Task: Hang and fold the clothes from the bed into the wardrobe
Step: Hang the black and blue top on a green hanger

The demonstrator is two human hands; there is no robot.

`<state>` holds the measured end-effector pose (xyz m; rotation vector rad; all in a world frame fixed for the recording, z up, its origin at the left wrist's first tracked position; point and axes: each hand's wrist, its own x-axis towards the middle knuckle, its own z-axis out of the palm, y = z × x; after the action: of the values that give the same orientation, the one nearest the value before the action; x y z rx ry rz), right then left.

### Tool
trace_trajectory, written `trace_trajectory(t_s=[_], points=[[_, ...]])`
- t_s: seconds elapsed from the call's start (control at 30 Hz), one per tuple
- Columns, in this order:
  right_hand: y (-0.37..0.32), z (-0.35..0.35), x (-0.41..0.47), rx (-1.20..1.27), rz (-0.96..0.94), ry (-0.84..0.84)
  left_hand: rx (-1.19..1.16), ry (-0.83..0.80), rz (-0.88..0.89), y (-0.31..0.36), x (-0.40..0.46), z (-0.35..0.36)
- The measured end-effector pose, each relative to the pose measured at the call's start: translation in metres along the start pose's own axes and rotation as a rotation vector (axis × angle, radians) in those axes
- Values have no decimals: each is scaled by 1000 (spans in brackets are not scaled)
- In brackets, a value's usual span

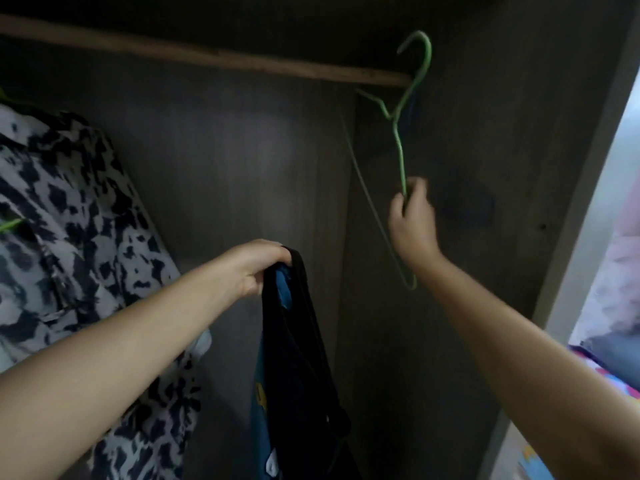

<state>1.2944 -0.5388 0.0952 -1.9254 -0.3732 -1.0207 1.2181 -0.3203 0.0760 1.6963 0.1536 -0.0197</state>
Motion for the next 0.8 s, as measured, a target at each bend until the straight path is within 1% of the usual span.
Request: trace_trajectory(t_s=[0.07, 0.13, 0.17, 0.2, 0.27, 0.37, 0.43, 0.53, 0.6, 0.67, 0.73, 0.8], points=[[0, 6, -32, 143, 65, -67, 39, -35, -30, -10, -1, 2], [-7, 15, -52, 326, 176, -142, 93, -53, -51, -23, -2, 0], [-13, 17, -60, 404, 230, -153, 124, -59, -63, -28, -3, -1], [-18, 17, -68, 456, 280, -147, 151, -55, -81, -33, -4, -3], [-30, 10, -86, 578, 344, -83, 182, -33, -124, -41, -5, -8], [-55, -7, -114, 885, 321, 27, 162, -17, -198, -50, -8, -19], [-74, -16, -129, 1030, 293, 70, 126, -12, -238, -55, -8, -25], [-98, -14, -152, 1071, 251, 100, 41, -71, -284, -56, -11, -25], [-108, -8, -168, 1051, 231, 114, -4, -150, -291, -50, -16, -22], [-113, -2, -184, 993, 212, 124, -32, -189, -273, -38, -22, -26], [-112, 3, -200, 950, 232, 95, -63, -196, -241, -24, -24, -37], [-109, 8, -215, 912, 277, 18, -78, -194, -213, -13, -26, -53]])
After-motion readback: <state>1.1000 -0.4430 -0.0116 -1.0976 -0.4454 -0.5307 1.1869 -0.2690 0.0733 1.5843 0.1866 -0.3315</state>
